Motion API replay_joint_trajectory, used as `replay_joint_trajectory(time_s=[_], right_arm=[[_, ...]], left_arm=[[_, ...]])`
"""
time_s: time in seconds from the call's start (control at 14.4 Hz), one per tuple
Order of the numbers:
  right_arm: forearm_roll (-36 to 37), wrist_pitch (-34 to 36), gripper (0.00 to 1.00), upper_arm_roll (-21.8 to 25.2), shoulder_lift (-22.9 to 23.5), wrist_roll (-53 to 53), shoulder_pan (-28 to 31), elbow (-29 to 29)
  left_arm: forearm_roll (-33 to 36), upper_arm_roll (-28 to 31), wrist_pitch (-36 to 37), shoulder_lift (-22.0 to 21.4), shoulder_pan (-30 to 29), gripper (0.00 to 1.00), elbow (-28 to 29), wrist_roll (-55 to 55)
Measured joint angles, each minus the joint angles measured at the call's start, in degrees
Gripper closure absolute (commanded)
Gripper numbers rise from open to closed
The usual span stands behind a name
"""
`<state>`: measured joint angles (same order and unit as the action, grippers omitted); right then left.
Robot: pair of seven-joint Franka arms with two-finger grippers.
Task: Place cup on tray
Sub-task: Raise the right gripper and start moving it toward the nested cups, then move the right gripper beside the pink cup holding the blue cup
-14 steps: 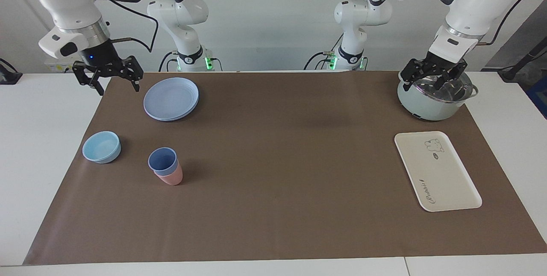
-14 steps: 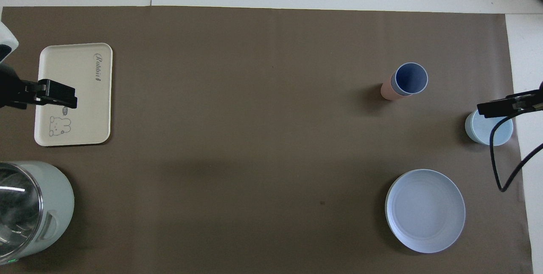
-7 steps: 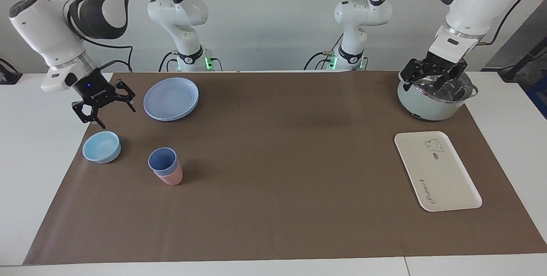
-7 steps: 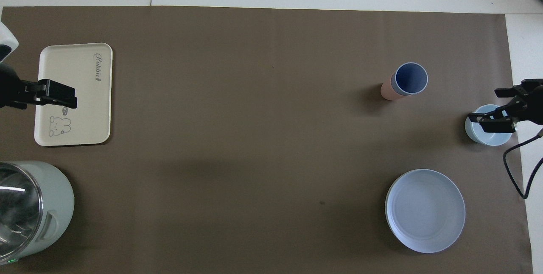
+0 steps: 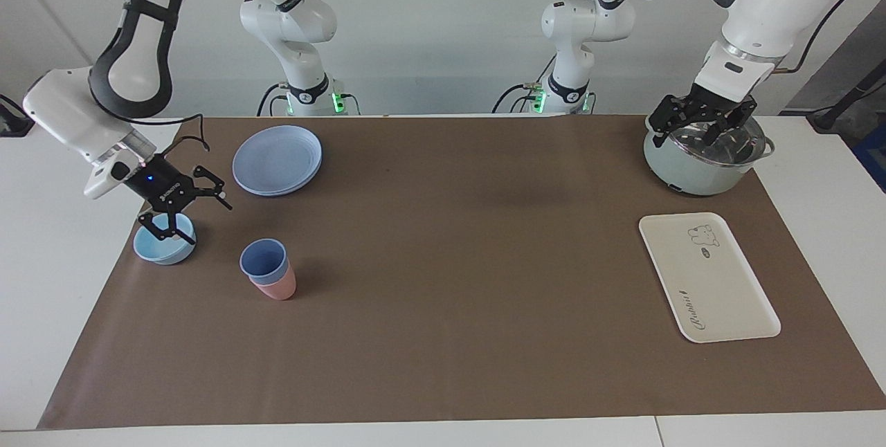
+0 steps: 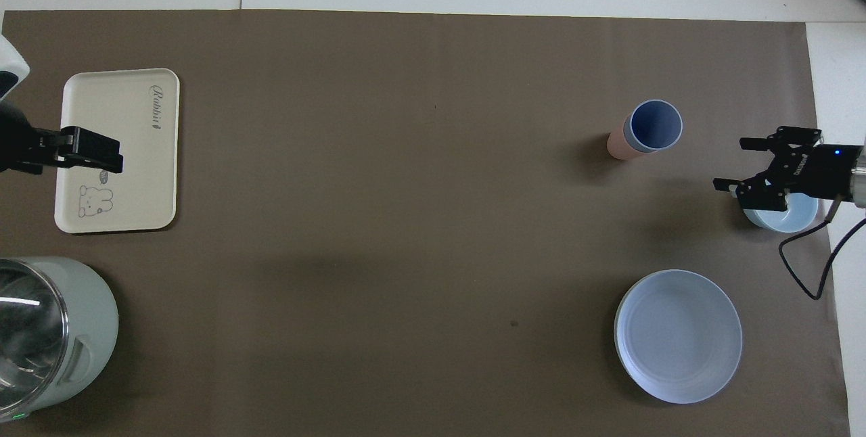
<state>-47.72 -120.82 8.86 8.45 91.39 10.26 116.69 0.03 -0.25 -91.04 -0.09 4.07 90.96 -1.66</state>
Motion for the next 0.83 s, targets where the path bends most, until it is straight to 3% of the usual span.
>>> replay_joint_trajectory(time_s=[0.42,0.69,0.83], right_arm=[[-10.76,-1.48,0.0,-0.3,2.29,10.36,-0.24,2.76],[-24.37,-1.38,0.0,-0.31,6.28,23.49,-0.2,4.74],[-27.67,-1.15,0.0,-0.37,8.26,26.41,-0.25,4.89]], left_arm=[[0.0,0.0,0.02,0.0,0.0,0.0,0.0,0.0],[0.0,0.0,0.04,0.0,0.0,0.0,0.0,0.0],[0.0,0.0,0.05,0.0,0.0,0.0,0.0,0.0]])
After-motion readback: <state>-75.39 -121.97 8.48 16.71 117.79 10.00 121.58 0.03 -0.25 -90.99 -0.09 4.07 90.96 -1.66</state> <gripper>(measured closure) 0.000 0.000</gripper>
